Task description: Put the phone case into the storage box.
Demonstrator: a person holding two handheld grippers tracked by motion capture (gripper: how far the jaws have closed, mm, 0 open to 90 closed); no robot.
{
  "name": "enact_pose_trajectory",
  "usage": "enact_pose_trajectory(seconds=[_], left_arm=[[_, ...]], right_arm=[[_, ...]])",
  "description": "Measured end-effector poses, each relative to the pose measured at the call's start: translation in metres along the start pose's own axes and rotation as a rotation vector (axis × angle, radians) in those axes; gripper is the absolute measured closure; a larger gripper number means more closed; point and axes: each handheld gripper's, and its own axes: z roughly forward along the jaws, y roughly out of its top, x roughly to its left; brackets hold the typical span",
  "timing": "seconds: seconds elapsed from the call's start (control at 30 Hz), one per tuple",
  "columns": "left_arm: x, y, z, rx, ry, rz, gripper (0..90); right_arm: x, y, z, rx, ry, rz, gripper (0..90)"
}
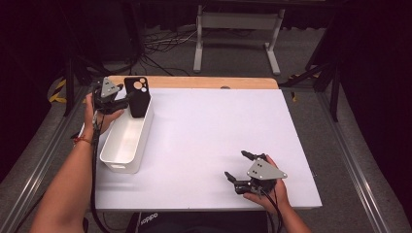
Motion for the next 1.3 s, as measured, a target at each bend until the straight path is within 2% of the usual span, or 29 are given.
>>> enact_pose_trajectory(seconds=[0.07,0.17,0.33,0.47,0.7,0.8,0.97,1.07,1.2,1.3], left_arm=[[0.0,0.001,-0.002,0.0,0.014,-0.002,42.8],[0.001,0.001,-0.003,0.002,0.022,0.002,41.7],[0.001,0.001,-0.006,-0.005,0.018,-0.021,39.4],[0.0,0.002,-0.009,-0.004,0.018,-0.019,35.8],[-0.003,0.008,-0.025,-0.048,0.012,-0.016,28.8],[-0.007,0.012,-0.034,-0.067,-0.01,-0.026,24.2],[-0.012,0.018,-0.046,-0.081,-0.042,-0.014,15.7],[-0.016,0.02,-0.053,-0.096,-0.046,-0.006,12.7],[-0.018,0.019,-0.058,-0.115,-0.061,-0.022,10.0],[-0.021,0.017,-0.061,-0.119,-0.067,-0.009,8.9]], right_arm=[[0.0,0.0,0.0,0.002,0.0,0.0,15.7],[0.0,0.0,0.0,0.002,-0.001,0.004,15.6],[0.0,0.001,-0.001,-0.003,-0.002,-0.002,15.6],[0.0,0.001,0.0,-0.002,-0.002,-0.002,15.6],[0.0,0.003,0.0,-0.003,-0.001,0.002,15.5],[0.0,0.004,0.0,-0.007,-0.003,0.001,15.0],[0.0,0.006,-0.001,-0.021,-0.011,0.007,14.3],[-0.001,0.006,-0.001,-0.019,-0.01,0.011,14.1],[-0.002,0.006,0.0,-0.017,-0.01,0.015,14.1],[-0.002,0.006,0.0,-0.017,-0.01,0.013,13.8]])
